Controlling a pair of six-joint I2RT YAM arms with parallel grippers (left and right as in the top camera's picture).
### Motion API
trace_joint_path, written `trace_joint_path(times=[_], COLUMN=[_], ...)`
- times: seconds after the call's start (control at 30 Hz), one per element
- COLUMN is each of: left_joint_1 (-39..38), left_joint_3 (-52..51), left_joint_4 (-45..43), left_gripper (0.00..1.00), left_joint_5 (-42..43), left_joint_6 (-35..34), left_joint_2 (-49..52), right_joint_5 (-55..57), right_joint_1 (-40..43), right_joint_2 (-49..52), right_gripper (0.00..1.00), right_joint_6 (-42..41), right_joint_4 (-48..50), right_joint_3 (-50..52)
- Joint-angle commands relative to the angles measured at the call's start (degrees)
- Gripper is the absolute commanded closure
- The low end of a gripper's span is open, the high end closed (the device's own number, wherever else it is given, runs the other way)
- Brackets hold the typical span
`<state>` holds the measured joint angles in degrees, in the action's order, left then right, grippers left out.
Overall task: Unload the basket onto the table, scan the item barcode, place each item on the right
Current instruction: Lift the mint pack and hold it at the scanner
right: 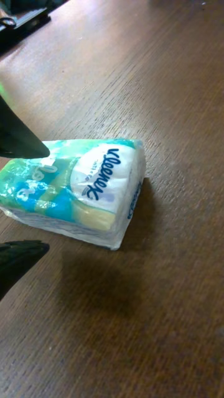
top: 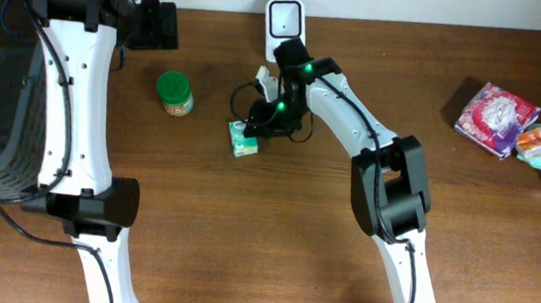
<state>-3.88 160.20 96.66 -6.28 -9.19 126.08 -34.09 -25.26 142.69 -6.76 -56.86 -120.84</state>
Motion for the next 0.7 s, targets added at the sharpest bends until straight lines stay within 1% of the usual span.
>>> trace_joint_path(times=[0.0, 0.03, 0.07, 0.1, 0.13, 0.17, 0.2, 0.23, 0.3, 0.37, 0.4, 0.43, 0.53, 0.6, 0.67], left_joint_1=[0.31, 0.31, 0.31, 0.31, 0.31, 0.31, 0.31, 0.31, 0.31, 0.31, 0.31, 0.31, 0.31, 0.31, 0.31], left_joint_3=[0.66, 0.66, 0.66, 0.66, 0.66, 0.66, 0.66, 0.66, 0.66, 0.66, 0.66, 0.66, 0.66, 0.66, 0.66], left_joint_4=[0.04, 0.04, 0.04, 0.04, 0.04, 0.04, 0.04, 0.04, 0.04, 0.04, 0.04, 0.04, 0.04, 0.04, 0.04], left_gripper=[0.01, 0.01, 0.01, 0.01, 0.01, 0.01, 0.01, 0.01, 0.01, 0.01, 0.01, 0.01, 0.01, 0.01, 0.01], left_joint_5=[-0.46, -0.46, -0.46, -0.46, -0.46, -0.46, -0.46, -0.44, -0.46, -0.46, -0.46, -0.46, -0.46, -0.46, -0.46], left_joint_6=[0.31, 0.31, 0.31, 0.31, 0.31, 0.31, 0.31, 0.31, 0.31, 0.31, 0.31, 0.31, 0.31, 0.31, 0.31], left_joint_2=[-0.63, -0.63, -0.63, -0.63, -0.63, -0.63, -0.63, -0.63, -0.63, -0.63, -0.63, -0.63, -0.63, -0.63, -0.63], right_joint_5=[-1.27, -1.25, -1.05, -1.07, -1.09, -1.42, -3.41, -6.27, -17.66, -29.79, -33.86, -40.46, -50.64, -54.84, -54.86], right_joint_1=[-0.66, -0.59, -0.55, -0.55, -0.61, -0.61, -0.59, -0.46, 1.18, 4.79, 6.14, 8.50, 12.87, 14.95, 16.98], right_joint_2=[1.05, 1.05, 1.05, 1.05, 1.05, 1.05, 1.05, 1.05, 1.03, 1.03, 1.03, 1.03, 1.03, 1.03, 1.03], right_gripper=[0.62, 0.66, 0.67, 0.71, 0.76, 0.84, 0.88, 0.90, 0.96, 0.96, 0.96, 0.96, 0.96, 0.96, 0.96], right_joint_6=[0.57, 0.59, 0.59, 0.57, 0.57, 0.55, 0.55, 0.57, 0.59, 1.81, 4.39, 7.63, 9.60, 9.75, 9.79], right_joint_4=[1.86, 2.32, 2.51, 3.41, 3.93, 4.22, 4.15, 4.22, 4.20, 2.73, 1.53, 0.04, -2.10, -1.57, -0.33], right_joint_3=[3.04, 3.32, 3.50, 4.13, 4.50, 4.96, 4.96, 4.90, 4.68, 4.68, 4.68, 4.68, 4.68, 4.68, 4.68])
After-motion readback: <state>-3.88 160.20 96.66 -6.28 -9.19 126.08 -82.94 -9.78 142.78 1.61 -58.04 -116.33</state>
